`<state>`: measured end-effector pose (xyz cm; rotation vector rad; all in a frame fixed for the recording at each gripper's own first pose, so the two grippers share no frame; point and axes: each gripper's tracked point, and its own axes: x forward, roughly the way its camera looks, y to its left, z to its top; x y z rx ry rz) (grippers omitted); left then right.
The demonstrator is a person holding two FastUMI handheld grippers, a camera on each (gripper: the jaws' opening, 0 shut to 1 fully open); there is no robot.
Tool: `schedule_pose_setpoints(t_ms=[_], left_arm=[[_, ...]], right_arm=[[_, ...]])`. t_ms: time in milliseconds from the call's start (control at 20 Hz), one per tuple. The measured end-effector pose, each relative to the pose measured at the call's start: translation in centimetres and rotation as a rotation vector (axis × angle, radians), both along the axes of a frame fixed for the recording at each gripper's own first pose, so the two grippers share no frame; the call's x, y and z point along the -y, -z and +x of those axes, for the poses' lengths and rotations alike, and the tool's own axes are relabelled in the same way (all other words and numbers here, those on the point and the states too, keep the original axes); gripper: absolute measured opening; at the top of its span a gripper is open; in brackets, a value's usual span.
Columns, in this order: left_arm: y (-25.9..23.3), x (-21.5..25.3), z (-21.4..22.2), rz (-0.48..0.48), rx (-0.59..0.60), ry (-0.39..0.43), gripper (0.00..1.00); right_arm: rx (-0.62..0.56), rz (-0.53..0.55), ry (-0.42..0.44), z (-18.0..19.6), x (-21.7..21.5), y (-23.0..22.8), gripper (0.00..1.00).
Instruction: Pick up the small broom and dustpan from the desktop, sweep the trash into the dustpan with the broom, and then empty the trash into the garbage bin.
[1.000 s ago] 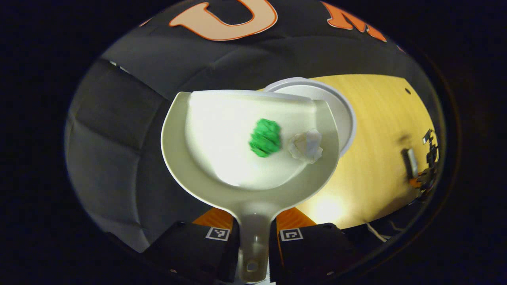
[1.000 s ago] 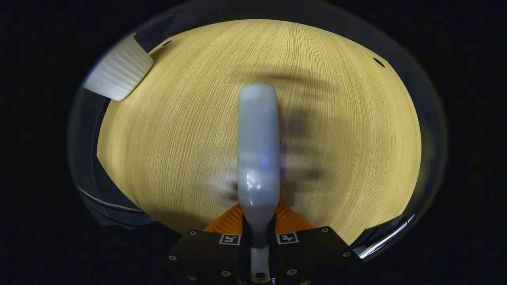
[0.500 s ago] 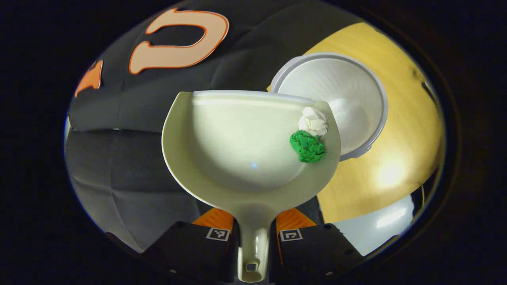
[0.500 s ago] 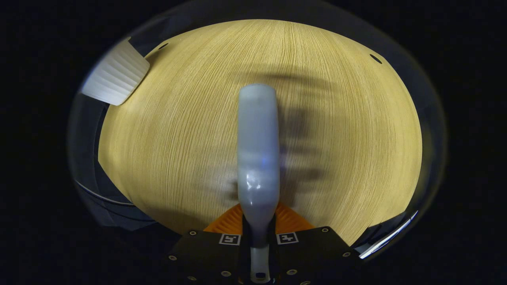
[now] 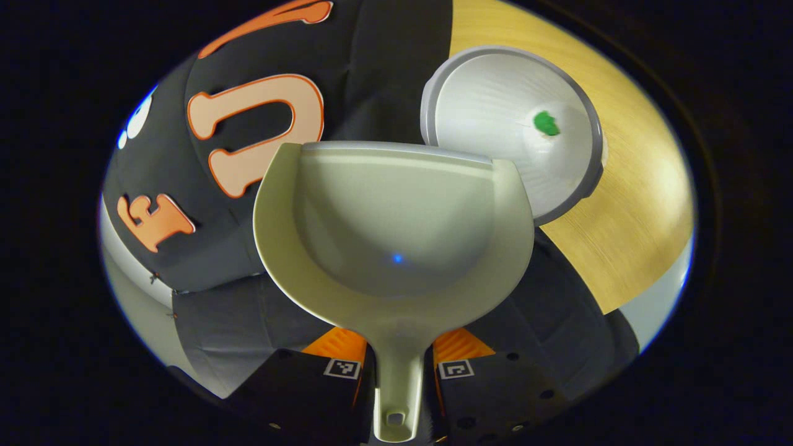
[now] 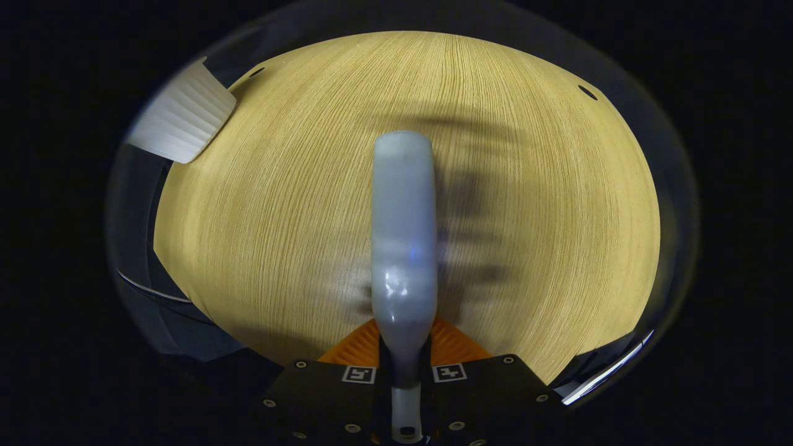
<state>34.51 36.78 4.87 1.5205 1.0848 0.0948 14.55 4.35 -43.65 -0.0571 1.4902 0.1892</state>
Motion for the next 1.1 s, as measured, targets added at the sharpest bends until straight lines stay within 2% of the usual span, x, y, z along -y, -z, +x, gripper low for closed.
schedule_pose_setpoints(t_ms=[100,200,250,300,350,400,550,600,650,700,750,850,1100], left_arm=[[3.1,-0.7,-1.7,-0.206,0.037,-0.174,0.31],[6.0,-0.4,-2.8,-0.370,0.057,-0.307,0.31],[7.1,-0.1,-2.9,-0.430,0.071,-0.346,0.31],[6.1,0.8,-2.9,-0.483,0.086,-0.384,0.31],[7.8,1.3,-4.0,-0.550,0.102,-0.421,0.31],[9.2,1.3,-4.1,-0.628,0.114,-0.469,0.31],[12.7,5.1,-5.8,-0.920,0.113,-0.581,0.31],[13.6,6.9,-6.5,-1.010,0.091,-0.608,0.31],[14.7,8.8,-7.1,-1.084,0.070,-0.625,0.31],[15.5,10.3,-7.8,-1.139,0.042,-0.641,0.31],[16.5,11.8,-8.3,-1.183,0.022,-0.656,0.31],[16.7,14.9,-10.9,-1.258,-0.021,-0.668,0.32],[17.5,21.7,-12.5,-1.370,-0.118,-0.668,0.31]], right_arm=[[0.002,0.000,0.007,-0.1,0.0,0.0,0.19],[0.003,-0.002,0.011,0.0,0.0,-0.1,0.19],[0.003,-0.003,0.013,0.0,0.0,-0.1,0.20],[0.004,-0.001,0.015,0.0,-0.1,-0.1,0.19],[0.007,-0.001,0.019,0.0,-0.1,-0.1,0.28],[0.012,0.001,0.031,0.1,-0.1,-0.1,0.20],[0.024,0.012,0.055,0.3,-0.2,-0.2,0.21],[0.030,0.013,0.059,0.4,-0.3,-0.3,0.22],[0.037,0.010,0.065,0.5,-0.2,-0.4,0.14],[0.040,0.011,0.069,0.7,-0.2,-0.5,0.24],[0.041,0.021,0.075,0.6,-0.4,-0.6,0.25],[0.058,0.036,0.084,1.0,-0.8,-1.1,0.27],[0.081,0.033,0.083,1.2,-0.8,-1.4,0.27]])
